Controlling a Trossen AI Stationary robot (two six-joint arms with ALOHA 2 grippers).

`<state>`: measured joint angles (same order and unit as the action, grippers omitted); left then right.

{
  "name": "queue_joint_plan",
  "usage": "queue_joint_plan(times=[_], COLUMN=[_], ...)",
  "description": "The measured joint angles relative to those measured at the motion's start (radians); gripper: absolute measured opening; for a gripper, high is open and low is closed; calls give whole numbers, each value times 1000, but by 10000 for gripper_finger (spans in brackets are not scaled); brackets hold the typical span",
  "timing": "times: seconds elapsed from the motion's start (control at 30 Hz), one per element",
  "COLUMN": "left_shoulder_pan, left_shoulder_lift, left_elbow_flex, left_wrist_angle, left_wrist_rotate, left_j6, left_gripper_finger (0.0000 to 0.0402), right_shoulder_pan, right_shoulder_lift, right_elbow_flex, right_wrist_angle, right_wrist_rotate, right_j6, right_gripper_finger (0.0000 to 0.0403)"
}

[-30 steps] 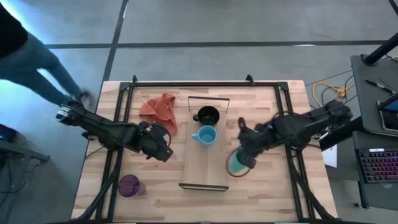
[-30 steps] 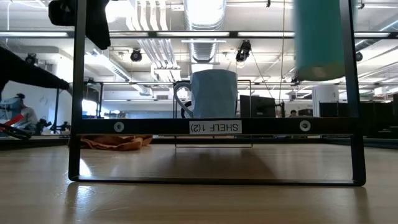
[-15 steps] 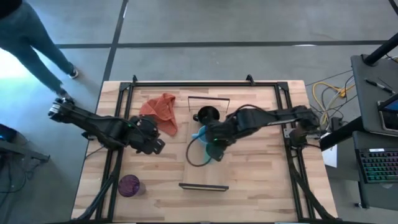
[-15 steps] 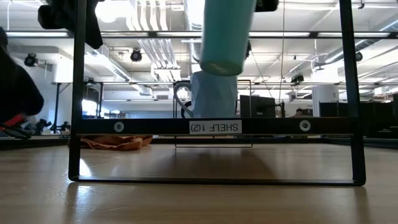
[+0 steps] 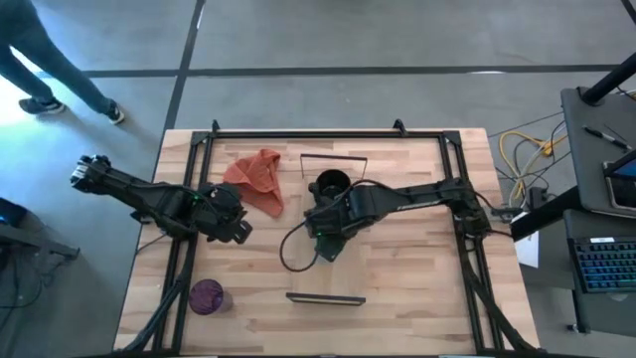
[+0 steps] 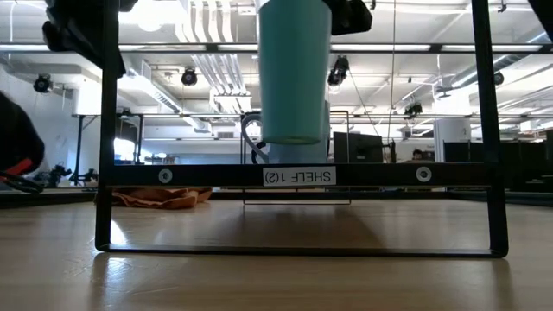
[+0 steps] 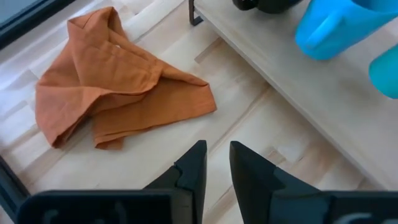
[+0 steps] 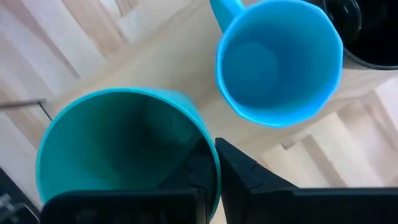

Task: Stack small to large cups/mugs on shelf
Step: Put the green cup on the shelf

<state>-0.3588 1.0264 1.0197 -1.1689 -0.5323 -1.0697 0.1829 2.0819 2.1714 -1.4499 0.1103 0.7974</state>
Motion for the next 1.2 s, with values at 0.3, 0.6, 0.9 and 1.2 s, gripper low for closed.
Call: queue_joint_plan(times=[0.3, 0.6, 0.9, 1.2], left_shoulder_pan=[1, 1, 1, 11], left_shoulder_lift=[-89, -148, -154, -173], left_elbow_flex=[-13, -13, -18, -57], left_wrist_angle=[1, -2, -67, -67], left_wrist_rotate=[-1, 7, 5, 2], left_j6=[157, 244, 251, 264], left_gripper_finger=[66, 69, 69, 69], right_shoulder_pan=[0, 5, 19, 22], right_shoulder_lift=[-2, -2, -22, -44], right_elbow_flex=[-42, -72, -67, -64], right_wrist_angle=[43, 50, -33, -9], right_wrist_rotate=[14, -8, -13, -13], right_j6=[169, 256, 329, 328], right_gripper_finger=[66, 78, 73, 73])
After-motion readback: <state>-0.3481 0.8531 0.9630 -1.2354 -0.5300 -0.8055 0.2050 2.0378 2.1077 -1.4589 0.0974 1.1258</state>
